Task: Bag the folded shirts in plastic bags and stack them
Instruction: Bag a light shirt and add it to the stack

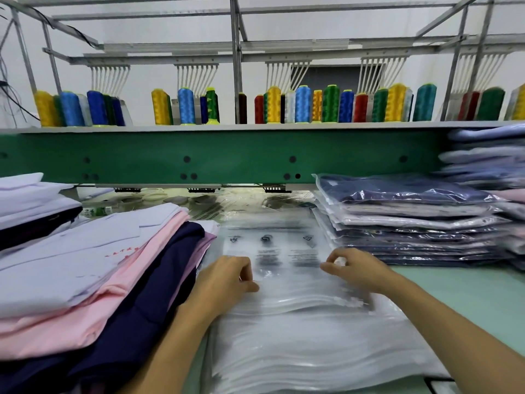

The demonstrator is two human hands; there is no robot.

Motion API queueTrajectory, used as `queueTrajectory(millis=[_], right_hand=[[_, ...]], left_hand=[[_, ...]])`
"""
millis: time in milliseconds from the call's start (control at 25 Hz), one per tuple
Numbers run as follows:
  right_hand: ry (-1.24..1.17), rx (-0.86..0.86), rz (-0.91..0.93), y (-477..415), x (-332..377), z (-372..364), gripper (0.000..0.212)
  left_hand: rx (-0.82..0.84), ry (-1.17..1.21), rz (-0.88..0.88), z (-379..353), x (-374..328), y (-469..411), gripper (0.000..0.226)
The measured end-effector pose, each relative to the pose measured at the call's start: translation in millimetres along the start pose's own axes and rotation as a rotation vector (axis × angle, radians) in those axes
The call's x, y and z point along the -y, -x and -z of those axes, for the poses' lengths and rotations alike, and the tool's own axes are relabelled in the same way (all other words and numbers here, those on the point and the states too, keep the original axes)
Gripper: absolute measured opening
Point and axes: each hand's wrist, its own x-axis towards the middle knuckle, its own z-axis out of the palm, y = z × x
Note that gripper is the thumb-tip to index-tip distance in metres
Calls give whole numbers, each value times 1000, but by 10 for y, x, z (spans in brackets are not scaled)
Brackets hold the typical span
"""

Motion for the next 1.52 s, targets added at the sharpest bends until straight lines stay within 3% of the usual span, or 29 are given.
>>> queueTrajectory(millis=[160, 320, 560, 760, 880, 1080, 1160, 1280, 1320, 1400, 1520], right_hand=[[-105, -112, 224, 55, 233, -34, 39], [-26, -146, 357, 64, 461, -176, 9], [137, -139, 507, 110, 519, -157, 63], [343, -19, 487, 34, 438, -169, 57], [317, -5, 413, -9, 343, -176, 72], [175, -217, 371, -51, 258, -117, 86], [13, -325, 357, -48, 249, -82, 73], [-102, -534, 344, -79, 261, -12, 49], [-57, -520, 333, -76, 267, 4, 45], [70, -294, 298, -63, 257, -53, 32], [175, 97, 247, -52, 205, -194, 9]], left_hand=[[-149, 53, 59, -37, -64, 40, 31], [-235, 61, 18, -5, -84, 36, 11], [-185, -51, -63, -22, -58, 27, 34], [-72, -108, -16, -77, -4, 3, 51], [-113, -136, -72, -75, -11, 11, 74], [-161, -132, -125, -42, -47, 16, 97], [-218, -109, -69, -22, -53, 30, 89], [-413, -77, 41, 19, -79, 8, 54], [-429, -69, 47, 27, -76, -3, 45], [-311, -48, 4, -11, -47, -6, 40], [102, -118, -50, -183, -41, 40, 38]])
